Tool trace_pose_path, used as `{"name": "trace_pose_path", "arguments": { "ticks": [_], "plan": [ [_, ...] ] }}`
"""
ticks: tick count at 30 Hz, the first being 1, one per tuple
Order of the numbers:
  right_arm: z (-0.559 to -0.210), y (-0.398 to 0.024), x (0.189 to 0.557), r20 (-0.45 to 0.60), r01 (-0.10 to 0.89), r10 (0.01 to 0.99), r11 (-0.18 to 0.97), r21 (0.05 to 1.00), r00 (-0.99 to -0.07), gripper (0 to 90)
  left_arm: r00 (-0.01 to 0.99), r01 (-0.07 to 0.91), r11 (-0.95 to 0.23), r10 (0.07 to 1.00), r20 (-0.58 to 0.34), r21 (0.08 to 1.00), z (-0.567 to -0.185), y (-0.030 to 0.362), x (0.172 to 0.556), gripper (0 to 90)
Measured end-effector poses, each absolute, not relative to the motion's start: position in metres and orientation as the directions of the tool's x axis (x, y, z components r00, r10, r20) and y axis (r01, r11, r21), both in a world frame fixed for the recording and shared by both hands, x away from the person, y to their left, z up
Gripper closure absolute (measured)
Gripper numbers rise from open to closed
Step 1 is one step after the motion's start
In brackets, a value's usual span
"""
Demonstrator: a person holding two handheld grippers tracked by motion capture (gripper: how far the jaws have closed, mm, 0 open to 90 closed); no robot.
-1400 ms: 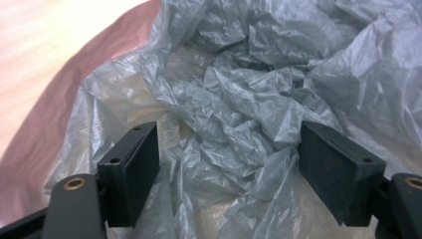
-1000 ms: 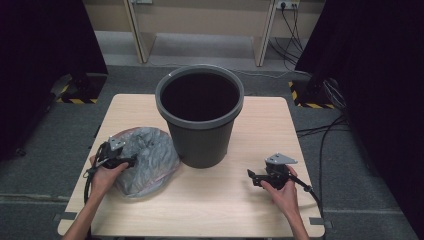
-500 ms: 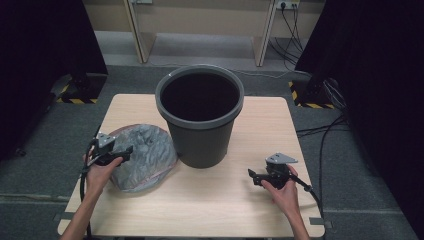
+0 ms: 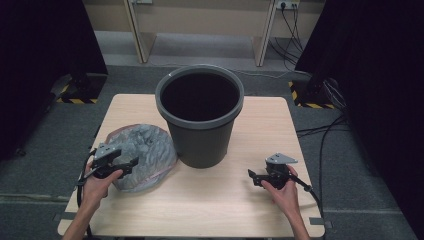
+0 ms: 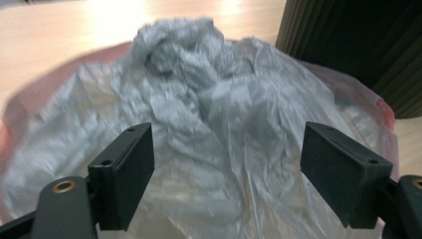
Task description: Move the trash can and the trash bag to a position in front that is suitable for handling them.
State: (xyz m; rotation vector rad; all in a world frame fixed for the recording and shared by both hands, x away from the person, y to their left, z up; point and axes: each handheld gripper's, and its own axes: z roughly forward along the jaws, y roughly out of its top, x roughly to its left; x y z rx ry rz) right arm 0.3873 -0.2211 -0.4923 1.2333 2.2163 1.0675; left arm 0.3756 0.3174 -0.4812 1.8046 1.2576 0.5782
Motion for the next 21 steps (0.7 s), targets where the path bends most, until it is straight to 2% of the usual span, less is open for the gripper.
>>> {"name": "trace_pose_path", "arguments": {
  "ticks": [11, 15, 21],
  "plan": [
    [-0.494, -0.221, 0.39, 0.03, 0.553, 0.843, 0.325, 0.767, -0.537, 17.0, 0.421, 0.585, -0.217, 0.905, -0.064, 0.782, -0.503, 0.309, 0.377, 18.8],
    [-0.495, -0.221, 0.391, 0.026, 0.552, 0.842, 0.329, 0.766, -0.538, 17.0, 0.401, 0.608, -0.215, 0.914, -0.062, 0.764, -0.511, 0.309, 0.387, 19.9],
    [-0.496, -0.22, 0.392, 0.025, 0.556, 0.843, 0.331, 0.763, -0.538, 17.0, 0.365, 0.62, -0.24, 0.931, -0.003, 0.747, -0.519, 0.309, 0.404, 20.1]
  ]
}}
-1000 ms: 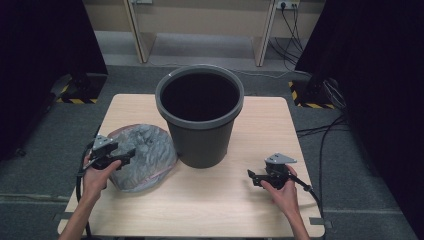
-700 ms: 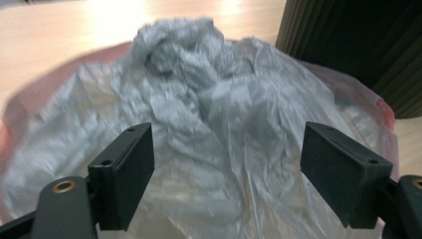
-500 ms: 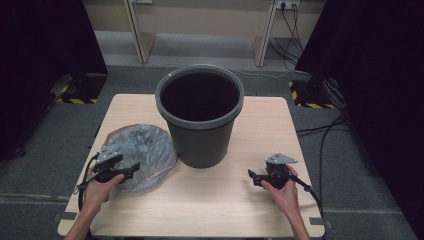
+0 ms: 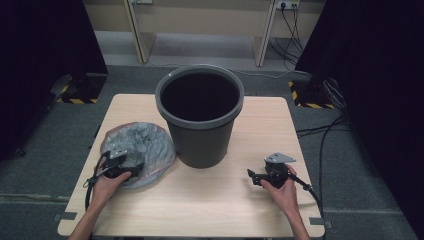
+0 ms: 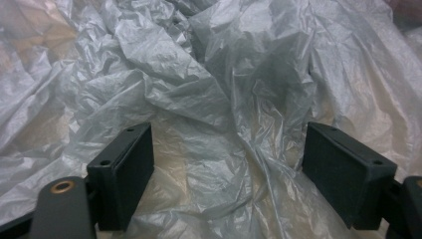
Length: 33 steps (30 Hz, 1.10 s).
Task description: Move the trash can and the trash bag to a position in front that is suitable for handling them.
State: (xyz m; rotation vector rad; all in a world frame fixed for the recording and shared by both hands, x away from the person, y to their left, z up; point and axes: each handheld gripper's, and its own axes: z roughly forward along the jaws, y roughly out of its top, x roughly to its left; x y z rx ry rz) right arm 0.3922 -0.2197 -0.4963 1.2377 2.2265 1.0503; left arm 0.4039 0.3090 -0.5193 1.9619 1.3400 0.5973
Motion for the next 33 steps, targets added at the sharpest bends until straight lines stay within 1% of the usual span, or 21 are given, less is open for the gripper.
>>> {"name": "trace_pose_path", "arguments": {
  "ticks": [4, 6, 9, 11, 12, 14, 17, 21, 25, 29, 31, 33],
  "plan": [
    [-0.497, -0.219, 0.392, 0.024, 0.557, 0.842, 0.335, 0.76, -0.539, 17.0, 0.359, 0.599, -0.264, 0.932, 0.04, 0.756, -0.516, 0.308, 0.416, 20.8],
    [-0.497, -0.219, 0.392, 0.023, 0.556, 0.842, 0.336, 0.76, -0.539, 17.0, 0.358, 0.582, -0.259, 0.933, 0.044, 0.77, -0.514, 0.307, 0.423, 20.7],
    [-0.497, -0.219, 0.392, 0.023, 0.557, 0.843, 0.335, 0.76, -0.538, 17.0, 0.347, 0.585, -0.257, 0.937, 0.049, 0.769, -0.513, 0.309, 0.435, 20.6],
    [-0.497, -0.219, 0.392, 0.023, 0.556, 0.842, 0.335, 0.76, -0.539, 17.1, 0.33, 0.564, -0.241, 0.943, 0.052, 0.79, -0.515, 0.31, 0.441, 20.6],
    [-0.497, -0.219, 0.392, 0.022, 0.556, 0.842, 0.336, 0.761, -0.539, 17.1, 0.324, 0.564, -0.238, 0.944, 0.053, 0.79, -0.517, 0.311, 0.443, 20.9],
    [-0.497, -0.219, 0.392, 0.023, 0.557, 0.843, 0.334, 0.76, -0.538, 17.1, 0.33, 0.597, -0.249, 0.943, 0.049, 0.763, -0.52, 0.313, 0.45, 20.5],
    [-0.496, -0.22, 0.392, 0.022, 0.556, 0.843, 0.335, 0.761, -0.537, 17.1, 0.312, 0.574, -0.224, 0.949, 0.042, 0.787, -0.518, 0.316, 0.454, 21.1],
    [-0.496, -0.22, 0.392, 0.021, 0.556, 0.844, 0.334, 0.761, -0.536, 17.1, 0.311, 0.536, -0.2, 0.95, 0.028, 0.821, -0.508, 0.316, 0.451, 21.2],
    [-0.496, -0.222, 0.392, 0.023, 0.556, 0.846, 0.33, 0.763, -0.533, 17.1, 0.34, 0.533, -0.18, 0.94, -0.014, 0.827, -0.498, 0.318, 0.443, 19.9],
    [-0.496, -0.225, 0.393, 0.035, 0.556, 0.849, 0.314, 0.77, -0.528, 17.1, 0.389, 0.529, -0.185, 0.92, -0.042, 0.828, -0.483, 0.316, 0.429, 14.8],
    [-0.495, -0.228, 0.394, 0.039, 0.556, 0.852, 0.305, 0.773, -0.523, 17.2, 0.407, 0.525, -0.183, 0.912, -0.056, 0.831, -0.476, 0.316, 0.42, 14.9],
    [-0.496, -0.231, 0.395, 0.046, 0.564, 0.854, 0.3, 0.769, -0.518, 19.1, 0.411, 0.495, -0.176, 0.91, -0.052, 0.851, -0.471, 0.315, 0.409, 15.0]
  ]
}}
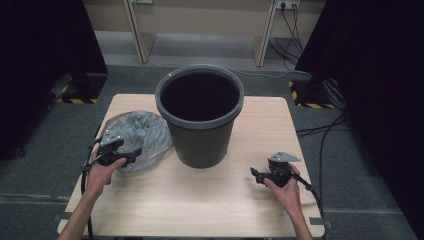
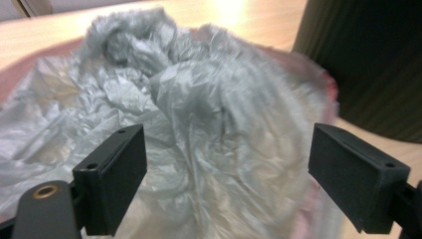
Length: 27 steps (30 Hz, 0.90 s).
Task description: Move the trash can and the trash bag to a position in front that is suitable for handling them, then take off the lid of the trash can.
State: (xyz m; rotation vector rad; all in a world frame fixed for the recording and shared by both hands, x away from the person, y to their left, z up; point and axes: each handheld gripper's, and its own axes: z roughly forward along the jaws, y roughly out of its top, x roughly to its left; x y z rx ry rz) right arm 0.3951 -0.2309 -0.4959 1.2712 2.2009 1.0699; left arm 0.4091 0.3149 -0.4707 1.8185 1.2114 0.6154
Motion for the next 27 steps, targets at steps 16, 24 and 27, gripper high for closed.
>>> {"name": "trace_pose_path", "arguments": {
  "ticks": [16, 24, 27],
  "plan": [
    [-0.499, -0.236, 0.392, 0.038, 0.569, 0.864, 0.296, 0.767, -0.502, 16.9, 0.465, 0.495, -0.184, 0.881, -0.081, 0.849, -0.496, 0.307, 0.35, 15.0],
    [-0.495, -0.234, 0.392, 0.037, 0.563, 0.868, 0.288, 0.774, -0.495, 17.0, 0.488, 0.5, -0.22, 0.87, -0.063, 0.838, -0.513, 0.303, 0.329, 14.9],
    [-0.493, -0.234, 0.393, 0.033, 0.557, 0.872, 0.283, 0.78, -0.489, 17.0, 0.484, 0.485, -0.21, 0.873, -0.06, 0.849, -0.511, 0.302, 0.325, 14.9]
  ]
}}
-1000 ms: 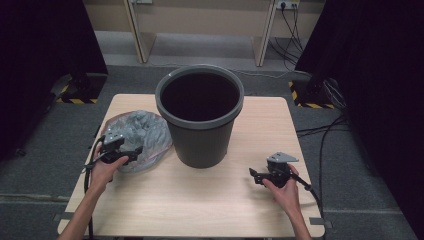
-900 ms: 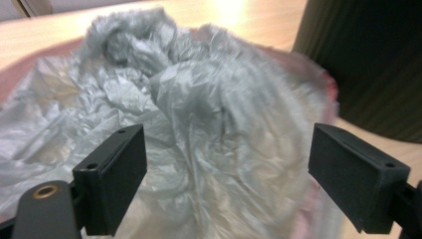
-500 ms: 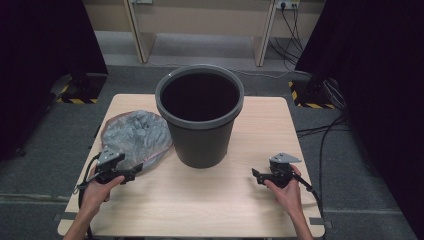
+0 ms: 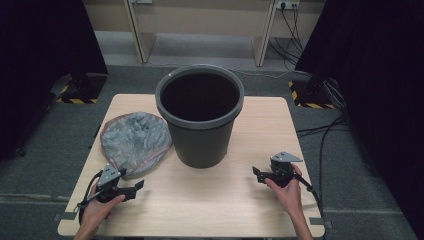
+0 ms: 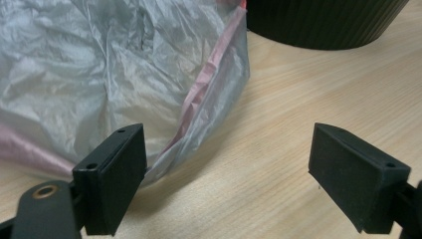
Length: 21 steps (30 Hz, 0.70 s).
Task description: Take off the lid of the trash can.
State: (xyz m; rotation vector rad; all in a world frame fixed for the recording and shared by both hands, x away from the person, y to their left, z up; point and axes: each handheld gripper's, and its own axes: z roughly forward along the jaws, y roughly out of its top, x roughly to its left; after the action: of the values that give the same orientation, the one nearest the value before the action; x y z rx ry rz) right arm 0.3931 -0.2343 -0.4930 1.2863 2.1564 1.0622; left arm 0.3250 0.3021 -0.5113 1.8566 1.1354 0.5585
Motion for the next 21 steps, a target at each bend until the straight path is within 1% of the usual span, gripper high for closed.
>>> {"name": "trace_pose_path", "arguments": {
  "ticks": [4, 6, 14, 18, 21],
  "plan": [
    [-0.492, -0.234, 0.394, 0.031, 0.553, 0.871, 0.285, 0.783, -0.491, 16.7, 0.48, 0.435, -0.187, 0.876, -0.051, 0.881, -0.502, 0.3, 0.317, 14.9],
    [-0.491, -0.234, 0.394, 0.033, 0.554, 0.871, 0.282, 0.783, -0.489, 16.7, 0.485, 0.43, -0.189, 0.873, -0.049, 0.883, -0.499, 0.299, 0.313, 14.9],
    [-0.485, -0.232, 0.395, 0.022, 0.543, 0.87, 0.288, 0.788, -0.493, 16.8, 0.528, 0.495, -0.253, 0.847, -0.057, 0.832, -0.509, 0.288, 0.294, 15.0],
    [-0.475, -0.231, 0.398, 0.016, 0.529, 0.869, 0.286, 0.799, -0.494, 16.8, 0.509, 0.536, -0.263, 0.859, -0.059, 0.802, -0.519, 0.29, 0.297, 15.1],
    [-0.465, -0.23, 0.4, 0.021, 0.518, 0.871, 0.273, 0.811, -0.491, 16.8, 0.503, 0.548, -0.271, 0.863, -0.053, 0.791, -0.521, 0.293, 0.298, 15.1]
  ]
}}
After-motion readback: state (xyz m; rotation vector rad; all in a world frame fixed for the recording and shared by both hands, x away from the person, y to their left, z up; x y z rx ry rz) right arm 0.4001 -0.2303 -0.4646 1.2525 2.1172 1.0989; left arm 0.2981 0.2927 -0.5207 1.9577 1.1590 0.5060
